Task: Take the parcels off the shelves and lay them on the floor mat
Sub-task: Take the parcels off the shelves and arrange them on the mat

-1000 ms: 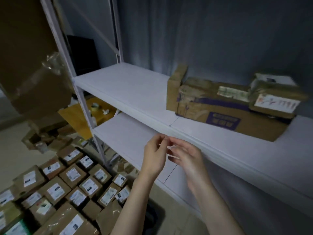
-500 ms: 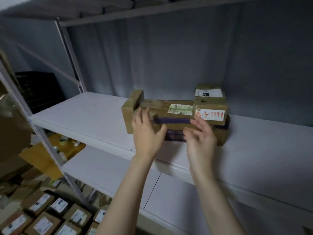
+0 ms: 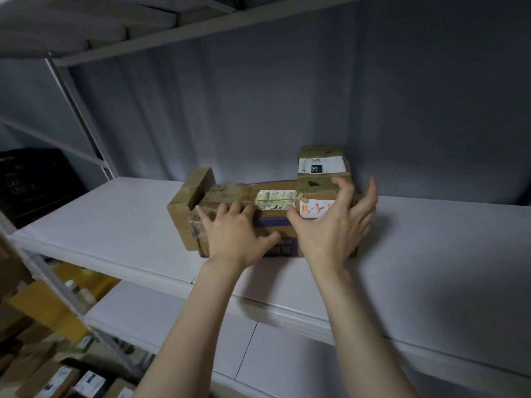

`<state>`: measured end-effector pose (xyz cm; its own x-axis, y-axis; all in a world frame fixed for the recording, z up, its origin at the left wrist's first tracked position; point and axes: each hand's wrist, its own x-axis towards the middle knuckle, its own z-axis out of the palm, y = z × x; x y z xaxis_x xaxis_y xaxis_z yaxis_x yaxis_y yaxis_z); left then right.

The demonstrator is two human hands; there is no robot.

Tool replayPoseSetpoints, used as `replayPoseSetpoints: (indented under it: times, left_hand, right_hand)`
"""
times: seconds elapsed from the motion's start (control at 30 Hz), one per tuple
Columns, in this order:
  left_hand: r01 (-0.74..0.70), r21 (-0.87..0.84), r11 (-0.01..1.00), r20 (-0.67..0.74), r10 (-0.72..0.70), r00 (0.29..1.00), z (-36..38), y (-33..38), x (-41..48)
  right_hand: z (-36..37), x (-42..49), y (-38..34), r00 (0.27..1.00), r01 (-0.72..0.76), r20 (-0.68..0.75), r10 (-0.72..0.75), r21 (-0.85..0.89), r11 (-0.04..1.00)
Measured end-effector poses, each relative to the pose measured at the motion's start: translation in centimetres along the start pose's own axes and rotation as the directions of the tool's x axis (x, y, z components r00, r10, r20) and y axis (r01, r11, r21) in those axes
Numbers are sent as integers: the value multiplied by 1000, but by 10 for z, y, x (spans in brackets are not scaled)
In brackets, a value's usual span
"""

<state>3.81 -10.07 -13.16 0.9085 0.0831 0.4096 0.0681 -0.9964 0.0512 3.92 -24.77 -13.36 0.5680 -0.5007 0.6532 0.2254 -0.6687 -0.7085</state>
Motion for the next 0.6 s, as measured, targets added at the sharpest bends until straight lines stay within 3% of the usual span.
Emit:
replayPoseSetpoints:
  times: [0.27, 0.6]
  left_hand:
    - [-171, 108, 979, -19, 174, 985, -10, 16, 9]
    - [-222, 194, 956, -76, 240, 968, -27, 72, -14]
  right_hand:
    - [-14, 9, 17, 984, 33, -176, 4, 209, 977]
    - [-65, 18, 55, 911, -47, -395, 117, 184, 982]
